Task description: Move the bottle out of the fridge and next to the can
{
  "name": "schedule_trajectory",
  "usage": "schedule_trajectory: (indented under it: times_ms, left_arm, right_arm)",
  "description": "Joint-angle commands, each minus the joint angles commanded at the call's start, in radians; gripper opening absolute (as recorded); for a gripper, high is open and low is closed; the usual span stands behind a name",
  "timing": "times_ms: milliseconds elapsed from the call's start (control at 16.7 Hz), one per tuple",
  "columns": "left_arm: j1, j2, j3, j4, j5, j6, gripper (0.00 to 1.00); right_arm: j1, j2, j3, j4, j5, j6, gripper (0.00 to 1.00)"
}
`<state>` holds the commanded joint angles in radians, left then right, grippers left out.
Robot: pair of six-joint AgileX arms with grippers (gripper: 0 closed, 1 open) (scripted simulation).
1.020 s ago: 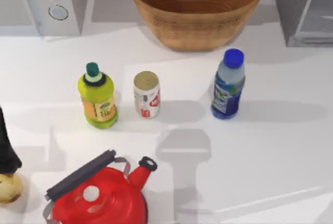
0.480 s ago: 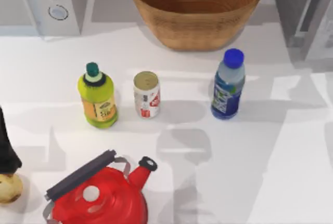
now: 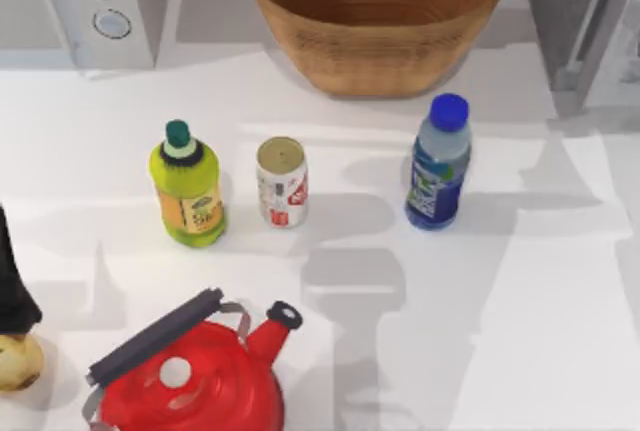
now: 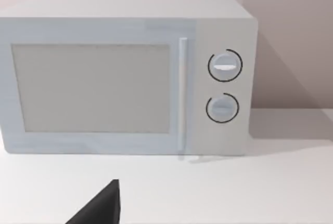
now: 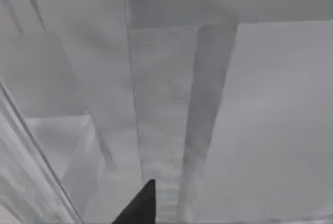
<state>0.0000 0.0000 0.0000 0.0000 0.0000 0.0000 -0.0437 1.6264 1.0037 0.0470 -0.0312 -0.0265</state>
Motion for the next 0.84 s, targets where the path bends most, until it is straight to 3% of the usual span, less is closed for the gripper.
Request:
schedule_trajectory:
  times_ms: [840]
  left_arm:
    - [0.0,0.0,0.0,0.0,0.0,0.0,1.0]
  right_arm:
    - [0.003,0.359,0.451,-0.092,0.007,0.003,1.0]
